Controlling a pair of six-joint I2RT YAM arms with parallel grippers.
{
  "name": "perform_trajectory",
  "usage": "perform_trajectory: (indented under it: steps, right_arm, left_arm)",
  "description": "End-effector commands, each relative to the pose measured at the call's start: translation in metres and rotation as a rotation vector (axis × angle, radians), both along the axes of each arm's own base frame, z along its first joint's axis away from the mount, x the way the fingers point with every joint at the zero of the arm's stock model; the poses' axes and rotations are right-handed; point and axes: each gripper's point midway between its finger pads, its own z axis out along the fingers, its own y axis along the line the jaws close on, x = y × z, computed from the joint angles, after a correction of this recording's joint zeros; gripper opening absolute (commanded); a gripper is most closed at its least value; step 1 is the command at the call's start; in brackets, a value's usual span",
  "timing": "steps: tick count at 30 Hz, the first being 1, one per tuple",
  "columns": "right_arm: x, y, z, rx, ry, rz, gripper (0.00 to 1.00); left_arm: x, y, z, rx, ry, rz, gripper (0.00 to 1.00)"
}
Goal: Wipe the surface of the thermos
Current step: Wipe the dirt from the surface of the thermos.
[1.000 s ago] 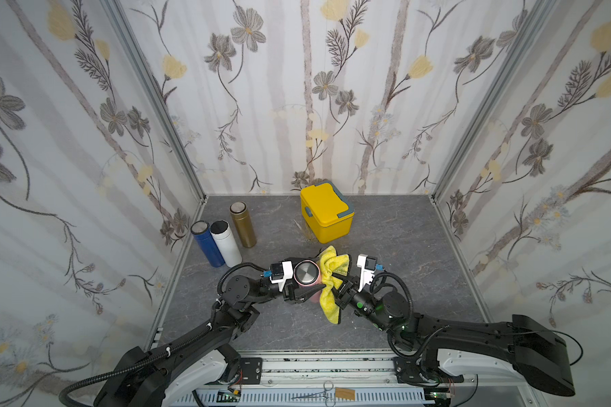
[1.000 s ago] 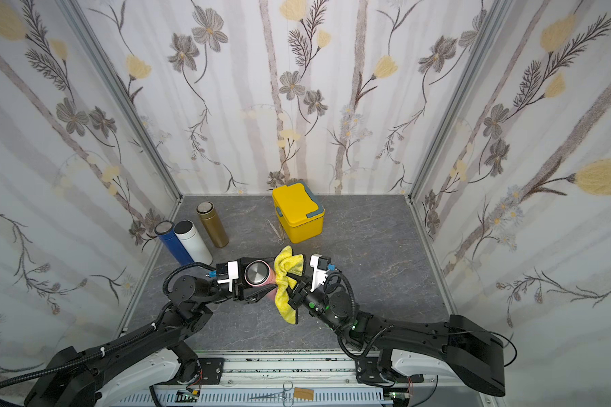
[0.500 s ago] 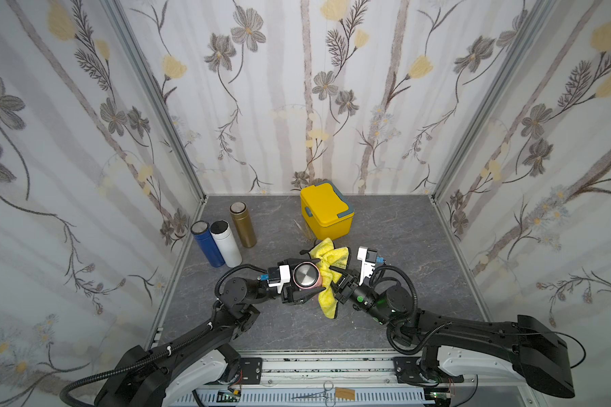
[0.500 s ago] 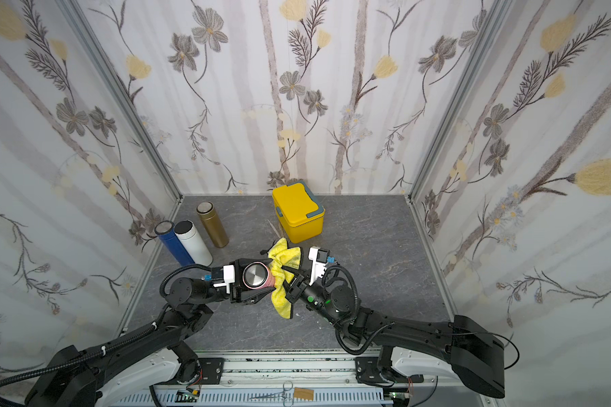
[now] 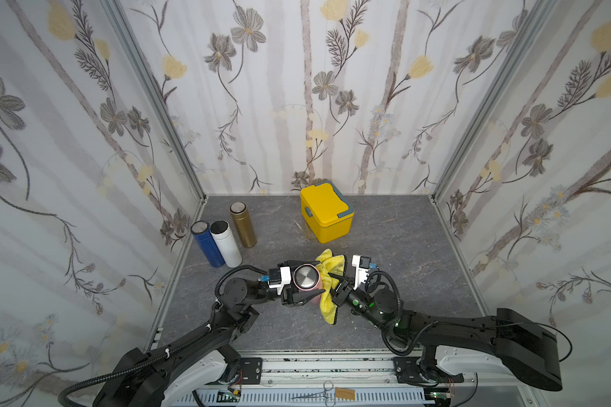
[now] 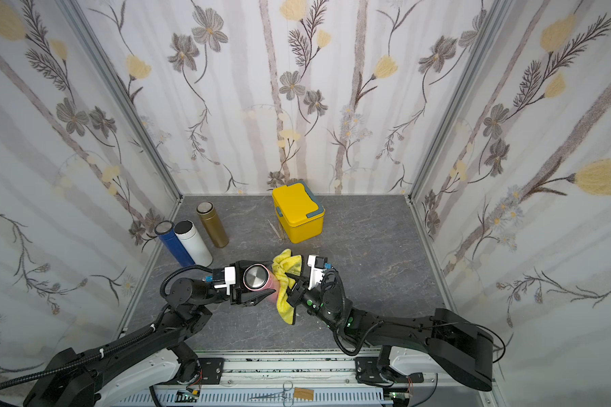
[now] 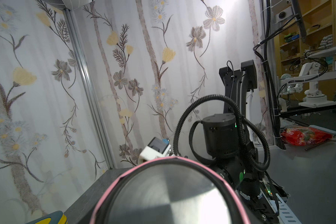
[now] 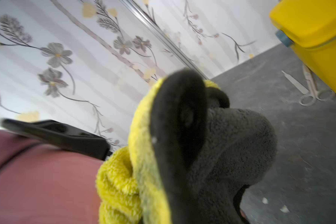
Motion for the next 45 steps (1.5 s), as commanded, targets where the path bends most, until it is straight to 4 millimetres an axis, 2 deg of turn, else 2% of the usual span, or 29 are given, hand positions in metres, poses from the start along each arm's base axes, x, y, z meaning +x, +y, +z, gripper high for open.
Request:
perform_trajectory:
  steps: [1, 4, 8, 10, 13, 18, 21, 23, 28, 30, 33, 38, 40, 42, 45]
  right_arm:
    - [-0.012, 0.003, 0.012, -0.012, -0.040, 0.061, 0.00]
    - [-0.012, 0.005, 0.002, -0.018, -0.028, 0.067, 0.00]
    - [-0.009, 0.008, -0.043, -0.070, 0.038, 0.063, 0.00]
    - [-0.007, 0.006, -0.057, -0.082, 0.048, 0.049, 0.00]
    - [-0.006, 0.006, -0.050, -0.095, 0.029, 0.046, 0.00]
    - [-0.016, 0.007, 0.009, -0.040, -0.063, 0.086, 0.00]
    - [-0.019, 0.003, 0.023, -0.004, -0.082, 0.090, 0.00]
    - [-0.018, 0.004, 0.015, -0.009, -0.075, 0.091, 0.00]
    - [-0.008, 0.003, -0.045, -0.073, 0.018, 0.061, 0.00]
    - [-0.009, -0.001, -0.054, -0.073, 0.016, 0.057, 0.00]
    - [-0.008, 0.002, -0.047, -0.104, 0.003, 0.061, 0.00]
    - [-0.010, 0.003, -0.003, -0.086, -0.063, 0.068, 0.00]
    - [-0.012, 0.001, 0.006, -0.060, -0.078, 0.077, 0.00]
    - [-0.014, 0.003, 0.003, -0.063, -0.082, 0.089, 0.00]
    - [-0.009, 0.004, -0.028, -0.098, -0.032, 0.074, 0.00]
  left_arm:
    - [-0.007, 0.003, 0.016, -0.046, -0.109, 0.001, 0.00]
    - [-0.009, 0.002, 0.013, -0.033, -0.121, -0.007, 0.00]
    - [-0.009, -0.001, 0.010, -0.015, -0.127, -0.017, 0.00]
    - [-0.009, -0.002, 0.008, -0.003, -0.125, -0.024, 0.00]
    - [-0.009, -0.004, 0.007, 0.004, -0.126, -0.032, 0.00]
    - [-0.012, -0.005, 0.006, 0.009, -0.138, -0.042, 0.00]
    - [-0.012, -0.005, 0.005, 0.013, -0.141, -0.046, 0.00]
    - [-0.013, -0.005, 0.005, 0.014, -0.145, -0.044, 0.00]
    - [-0.017, -0.005, 0.002, 0.020, -0.164, -0.058, 0.00]
    - [-0.019, -0.004, 0.000, 0.021, -0.173, -0.063, 0.00]
    - [-0.019, -0.005, -0.002, 0.024, -0.179, -0.067, 0.00]
    - [-0.022, -0.007, -0.005, 0.039, -0.189, -0.092, 0.00]
    - [-0.024, -0.007, -0.006, 0.044, -0.196, -0.102, 0.00]
    - [-0.025, -0.007, -0.008, 0.052, -0.198, -0.107, 0.00]
    - [-0.025, -0.008, -0.008, 0.056, -0.198, -0.108, 0.00]
